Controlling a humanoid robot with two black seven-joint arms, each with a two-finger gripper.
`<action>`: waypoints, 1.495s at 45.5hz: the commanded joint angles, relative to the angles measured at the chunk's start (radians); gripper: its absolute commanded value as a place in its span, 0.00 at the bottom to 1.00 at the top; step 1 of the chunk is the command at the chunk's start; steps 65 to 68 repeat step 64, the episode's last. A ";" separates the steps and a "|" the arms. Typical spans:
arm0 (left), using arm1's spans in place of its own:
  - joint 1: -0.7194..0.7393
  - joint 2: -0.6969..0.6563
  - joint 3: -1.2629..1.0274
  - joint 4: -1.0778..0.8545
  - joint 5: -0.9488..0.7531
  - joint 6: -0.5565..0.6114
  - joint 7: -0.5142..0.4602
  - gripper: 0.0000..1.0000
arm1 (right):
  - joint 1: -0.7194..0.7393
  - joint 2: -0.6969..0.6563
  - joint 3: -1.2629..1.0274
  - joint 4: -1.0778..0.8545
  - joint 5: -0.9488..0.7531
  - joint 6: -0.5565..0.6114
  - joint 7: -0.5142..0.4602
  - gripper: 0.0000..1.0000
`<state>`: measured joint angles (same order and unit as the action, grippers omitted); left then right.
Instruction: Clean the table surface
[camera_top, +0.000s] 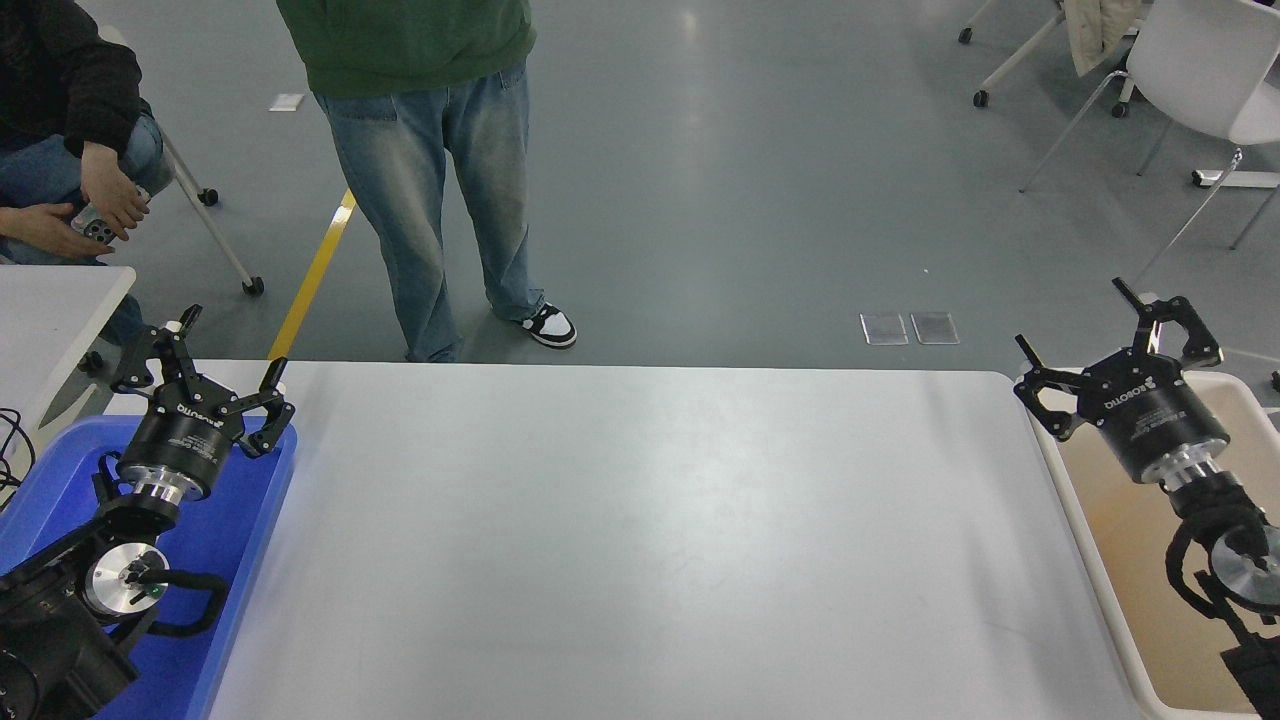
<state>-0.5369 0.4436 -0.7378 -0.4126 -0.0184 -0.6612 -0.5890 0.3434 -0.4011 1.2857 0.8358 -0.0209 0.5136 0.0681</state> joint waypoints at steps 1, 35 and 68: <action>0.000 0.000 0.000 0.000 0.000 0.000 0.000 1.00 | -0.063 0.053 0.018 0.016 -0.004 0.013 0.052 1.00; -0.002 0.000 0.000 -0.002 0.000 -0.003 0.001 1.00 | -0.051 0.100 0.020 0.022 -0.344 -0.162 0.119 1.00; -0.002 0.000 0.000 -0.002 0.000 -0.005 0.001 1.00 | -0.038 0.102 0.017 0.012 -0.367 -0.196 0.197 1.00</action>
